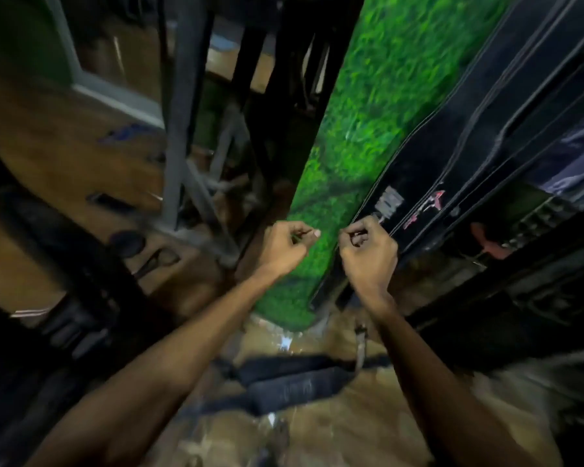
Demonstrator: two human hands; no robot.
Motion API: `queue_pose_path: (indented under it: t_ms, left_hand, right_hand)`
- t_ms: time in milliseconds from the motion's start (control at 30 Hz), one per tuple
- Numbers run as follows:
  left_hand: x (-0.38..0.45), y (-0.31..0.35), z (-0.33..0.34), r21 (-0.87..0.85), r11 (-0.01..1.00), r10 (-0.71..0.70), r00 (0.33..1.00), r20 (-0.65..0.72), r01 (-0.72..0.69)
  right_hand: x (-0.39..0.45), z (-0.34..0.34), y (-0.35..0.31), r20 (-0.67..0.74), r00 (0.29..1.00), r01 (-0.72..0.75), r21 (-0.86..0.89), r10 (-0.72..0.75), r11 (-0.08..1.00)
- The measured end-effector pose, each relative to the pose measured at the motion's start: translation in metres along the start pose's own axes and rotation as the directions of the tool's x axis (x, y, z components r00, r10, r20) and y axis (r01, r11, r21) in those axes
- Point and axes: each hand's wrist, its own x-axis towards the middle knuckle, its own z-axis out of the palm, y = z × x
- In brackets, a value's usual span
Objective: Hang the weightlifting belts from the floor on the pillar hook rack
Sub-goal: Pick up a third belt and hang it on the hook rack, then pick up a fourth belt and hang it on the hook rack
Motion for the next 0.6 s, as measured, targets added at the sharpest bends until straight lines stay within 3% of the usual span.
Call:
queue_pose_path:
  t_ms: [200, 367, 500, 600]
  left_hand:
    - [-0.070, -0.105, -0.009, 0.111, 0.975, -0.189, 0.982, -0.021, 0.190]
    - [-0.132, -0.193, 0.023, 0.191, 0.900, -0.392, 0.919, -0.043, 0.392]
    - [-0.190, -0.278, 0.069, 0.233, 0.842, -0.500, 0.866, 0.001, 0.486]
    - [-0.228, -0.354, 0.098, 0.278, 0.747, -0.631, 0.776, 0.009, 0.604]
  right_hand:
    - [-0.111, 0.059, 0.041, 0.274, 0.951, -0.139, -0.039, 0.145, 0.990]
    - [-0.205, 0.112, 0.108, 0.523, 0.818, -0.217, -0.106, 0.240, 0.970]
    - [-0.285, 0.160, 0.171, 0.617, 0.720, -0.282, -0.156, 0.317, 0.946]
    - [-0.348, 0.198, 0.216, 0.627, 0.663, -0.378, -0.190, 0.409, 0.906]
